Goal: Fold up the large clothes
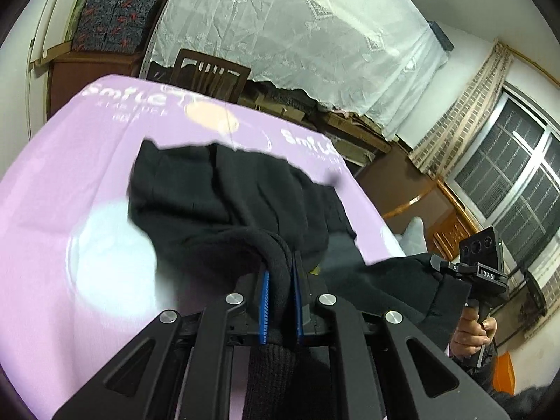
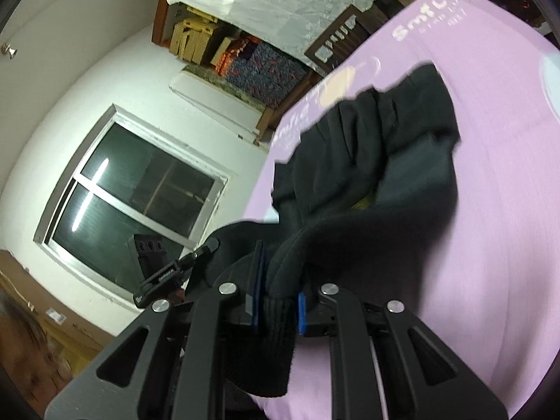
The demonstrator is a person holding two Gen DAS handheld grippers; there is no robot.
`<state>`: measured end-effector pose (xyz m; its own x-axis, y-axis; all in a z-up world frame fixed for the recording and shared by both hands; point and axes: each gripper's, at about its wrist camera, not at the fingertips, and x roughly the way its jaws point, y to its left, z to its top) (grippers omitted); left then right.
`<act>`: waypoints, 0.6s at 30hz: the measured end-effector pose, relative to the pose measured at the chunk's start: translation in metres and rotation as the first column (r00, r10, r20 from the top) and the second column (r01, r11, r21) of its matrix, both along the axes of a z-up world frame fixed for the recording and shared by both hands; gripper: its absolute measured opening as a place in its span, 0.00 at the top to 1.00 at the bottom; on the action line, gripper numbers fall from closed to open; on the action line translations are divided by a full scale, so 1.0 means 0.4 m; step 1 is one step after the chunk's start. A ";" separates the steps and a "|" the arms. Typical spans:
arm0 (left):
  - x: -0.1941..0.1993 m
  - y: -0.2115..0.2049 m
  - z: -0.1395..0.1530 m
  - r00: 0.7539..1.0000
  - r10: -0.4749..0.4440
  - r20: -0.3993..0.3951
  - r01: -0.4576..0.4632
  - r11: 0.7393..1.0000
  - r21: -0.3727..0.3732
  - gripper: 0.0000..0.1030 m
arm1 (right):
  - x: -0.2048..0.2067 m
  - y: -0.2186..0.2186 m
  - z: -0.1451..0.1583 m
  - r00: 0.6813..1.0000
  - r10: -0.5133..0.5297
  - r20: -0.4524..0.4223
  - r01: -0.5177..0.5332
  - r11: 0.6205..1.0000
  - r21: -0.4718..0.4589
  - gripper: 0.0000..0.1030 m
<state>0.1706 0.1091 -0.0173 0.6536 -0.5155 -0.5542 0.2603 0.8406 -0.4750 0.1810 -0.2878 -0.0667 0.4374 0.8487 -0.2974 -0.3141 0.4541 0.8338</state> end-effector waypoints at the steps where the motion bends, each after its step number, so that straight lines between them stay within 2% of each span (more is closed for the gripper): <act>1: 0.040 0.002 0.008 1.000 0.008 -0.010 -0.008 1.000 -0.002 0.89 | 0.039 -0.001 0.015 1.000 -0.010 0.002 0.010 1.000 0.005 0.87; 5: 0.184 0.014 0.013 0.997 0.053 -0.059 -0.053 0.999 0.003 0.89 | 0.196 -0.003 0.036 0.998 -0.054 -0.042 0.056 0.997 0.047 0.87; 9: 0.346 0.041 -0.031 0.985 0.093 -0.146 -0.096 0.995 -0.014 0.89 | 0.381 -0.001 0.023 0.990 -0.108 -0.094 0.114 0.991 0.064 0.87; 13: 0.483 0.052 -0.127 0.963 0.116 -0.244 -0.122 0.993 -0.010 0.89 | 0.532 0.006 -0.062 0.971 -0.147 -0.188 0.162 0.985 0.066 0.87; 16: 0.531 0.050 -0.198 0.951 0.115 -0.287 -0.122 0.993 -0.005 0.88 | 0.606 0.017 -0.147 0.950 -0.168 -0.262 0.182 0.983 0.028 0.87; 18: 0.539 0.056 -0.226 0.951 0.105 -0.290 -0.118 0.993 -0.027 0.86 | 0.634 0.020 -0.207 0.936 -0.170 -0.308 0.186 0.982 0.025 0.87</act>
<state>0.3862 0.1314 -0.1075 0.5241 -0.4763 -0.7060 0.0131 0.8334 -0.5525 0.4345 -0.2798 -0.1494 0.4787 0.7835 -0.3961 0.0396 0.4315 0.9012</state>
